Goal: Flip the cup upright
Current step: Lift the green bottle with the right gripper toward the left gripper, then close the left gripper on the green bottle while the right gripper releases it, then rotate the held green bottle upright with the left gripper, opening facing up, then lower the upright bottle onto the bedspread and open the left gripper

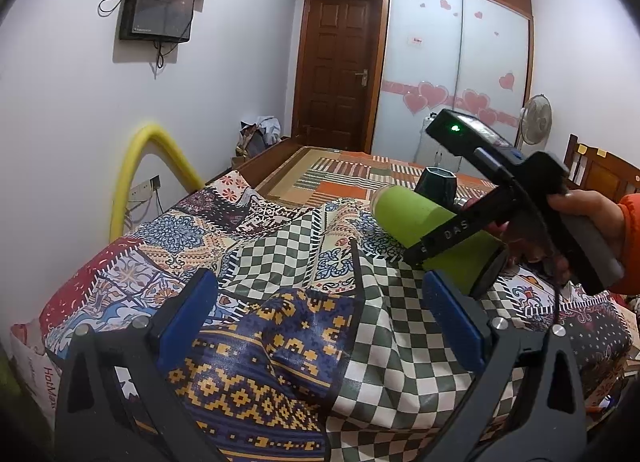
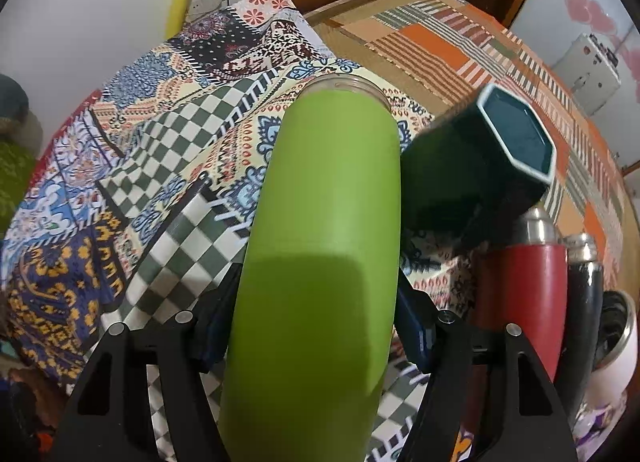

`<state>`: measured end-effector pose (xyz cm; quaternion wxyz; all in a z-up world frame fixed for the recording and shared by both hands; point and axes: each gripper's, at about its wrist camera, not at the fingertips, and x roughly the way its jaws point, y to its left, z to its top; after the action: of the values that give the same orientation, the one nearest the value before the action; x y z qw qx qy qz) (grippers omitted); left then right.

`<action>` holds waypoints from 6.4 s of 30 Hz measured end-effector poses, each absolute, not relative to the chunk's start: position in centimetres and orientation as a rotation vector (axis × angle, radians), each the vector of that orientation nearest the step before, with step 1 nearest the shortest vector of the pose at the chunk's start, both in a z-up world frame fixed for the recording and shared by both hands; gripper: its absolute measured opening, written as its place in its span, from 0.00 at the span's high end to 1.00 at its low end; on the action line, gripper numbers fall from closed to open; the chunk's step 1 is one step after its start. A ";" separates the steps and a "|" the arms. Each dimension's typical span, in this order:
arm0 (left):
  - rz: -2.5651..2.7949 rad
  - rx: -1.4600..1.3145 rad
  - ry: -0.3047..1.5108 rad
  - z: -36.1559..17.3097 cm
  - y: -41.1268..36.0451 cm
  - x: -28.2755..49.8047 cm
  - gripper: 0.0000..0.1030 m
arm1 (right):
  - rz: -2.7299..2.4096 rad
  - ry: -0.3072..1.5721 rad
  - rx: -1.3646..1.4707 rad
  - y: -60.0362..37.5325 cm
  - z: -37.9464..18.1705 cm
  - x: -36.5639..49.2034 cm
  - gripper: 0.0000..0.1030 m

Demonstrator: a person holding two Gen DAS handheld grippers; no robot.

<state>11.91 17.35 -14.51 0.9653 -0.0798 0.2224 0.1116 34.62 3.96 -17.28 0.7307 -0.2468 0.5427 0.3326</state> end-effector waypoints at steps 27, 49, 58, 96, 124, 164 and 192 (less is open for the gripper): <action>0.113 -0.104 0.477 -12.6 9.8 11.9 0.00 | 0.718 1.184 -0.458 -8.0 -16.5 26.2 0.37; 0.104 -0.070 0.537 -13.5 7.6 13.7 0.00 | 0.724 1.239 -0.443 -9.2 -17.6 27.2 0.35; 0.013 -0.066 0.582 -12.0 5.5 15.3 0.00 | 0.709 1.097 -0.409 -12.4 -13.9 25.2 0.31; -0.150 -0.391 1.181 -17.0 0.0 29.5 0.24 | 0.480 0.703 -0.201 -26.7 -11.3 24.2 0.31; -0.266 -0.045 0.722 -4.9 -2.1 19.5 0.40 | 0.492 0.618 -0.158 -25.8 -8.9 23.0 0.31; -0.231 0.085 0.667 -6.1 -4.9 22.0 0.39 | 0.508 0.465 0.000 -25.7 -9.2 22.1 0.17; -0.046 -0.006 0.105 3.7 -0.6 0.5 0.00 | 0.466 0.162 0.091 -25.8 -0.7 9.0 0.05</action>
<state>0.46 -0.55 3.72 0.9984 -0.0031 0.0525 -0.0229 8.95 -25.76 -0.70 0.9687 0.0451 0.0800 0.2306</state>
